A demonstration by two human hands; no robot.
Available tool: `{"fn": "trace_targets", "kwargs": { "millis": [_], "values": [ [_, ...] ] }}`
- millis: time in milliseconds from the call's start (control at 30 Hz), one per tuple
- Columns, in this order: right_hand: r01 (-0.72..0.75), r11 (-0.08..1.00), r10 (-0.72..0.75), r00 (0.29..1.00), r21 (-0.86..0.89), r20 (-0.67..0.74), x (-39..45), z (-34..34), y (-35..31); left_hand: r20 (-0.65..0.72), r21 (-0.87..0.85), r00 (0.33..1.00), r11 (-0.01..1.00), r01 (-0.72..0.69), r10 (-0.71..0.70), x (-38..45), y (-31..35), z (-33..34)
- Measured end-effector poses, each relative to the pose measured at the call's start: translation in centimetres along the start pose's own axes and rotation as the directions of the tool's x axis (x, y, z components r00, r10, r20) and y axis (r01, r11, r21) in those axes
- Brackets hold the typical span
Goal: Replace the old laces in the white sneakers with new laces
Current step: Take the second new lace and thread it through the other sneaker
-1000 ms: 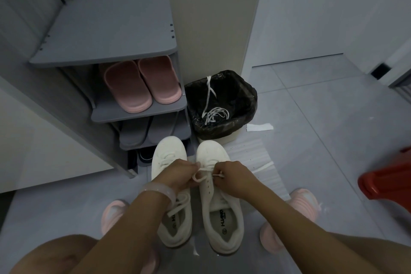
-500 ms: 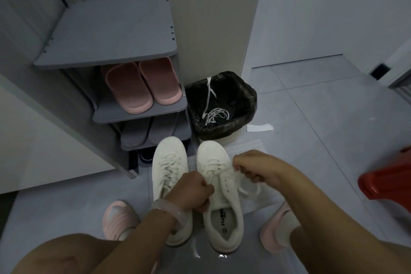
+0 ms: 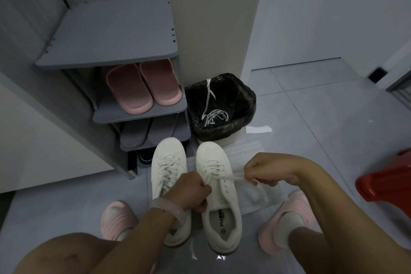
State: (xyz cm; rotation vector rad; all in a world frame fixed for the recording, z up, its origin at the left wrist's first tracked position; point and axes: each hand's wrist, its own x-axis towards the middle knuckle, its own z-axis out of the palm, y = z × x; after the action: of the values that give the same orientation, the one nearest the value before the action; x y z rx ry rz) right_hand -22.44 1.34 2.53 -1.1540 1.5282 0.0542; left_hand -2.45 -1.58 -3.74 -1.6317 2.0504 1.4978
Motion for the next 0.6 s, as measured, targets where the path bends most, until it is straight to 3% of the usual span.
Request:
{"fn": "trace_targets", "kwargs": {
  "millis": [100, 233, 333, 400, 500, 600],
  "values": [
    [0.043, 0.998, -0.043, 0.999, 0.036, -0.016, 0.1, 0.1, 0.0, -0.040, -0.049, 0.999, 0.999, 0.015, -0.017, 0.5, 0.0, 0.2],
    [0.073, 0.997, -0.074, 0.994, -0.019, -0.074, 0.8, 0.4, 0.3, -0.340, 0.011, 0.935, 0.994, -0.106, 0.103, 2.0, 0.0, 0.3],
    [0.049, 0.976, -0.077, 0.989, -0.211, -0.128, 1.9, 1.0, 0.8, -0.352, 0.119, 0.922, 0.985, -0.128, 0.162, 2.3, 0.4, 1.0],
    [0.064, 0.959, -0.133, 0.962, -0.277, -0.238, 2.9, 2.0, 0.8, -0.348, 0.149, 0.925, 0.983, -0.106, 0.153, 2.5, 0.4, 1.4],
    [0.121, 0.961, -0.208, 0.910, -0.250, -0.360, 4.3, 4.0, 0.3, -0.314, -0.134, 0.949, 0.989, -0.057, 0.012, 3.1, 0.2, 1.0],
    [0.130, 0.951, -0.221, 0.920, -0.280, -0.324, 5.4, 6.2, 0.1, -0.172, -0.544, 0.973, 0.838, 0.037, -0.155, 2.9, 0.8, 0.4]
  ]
}}
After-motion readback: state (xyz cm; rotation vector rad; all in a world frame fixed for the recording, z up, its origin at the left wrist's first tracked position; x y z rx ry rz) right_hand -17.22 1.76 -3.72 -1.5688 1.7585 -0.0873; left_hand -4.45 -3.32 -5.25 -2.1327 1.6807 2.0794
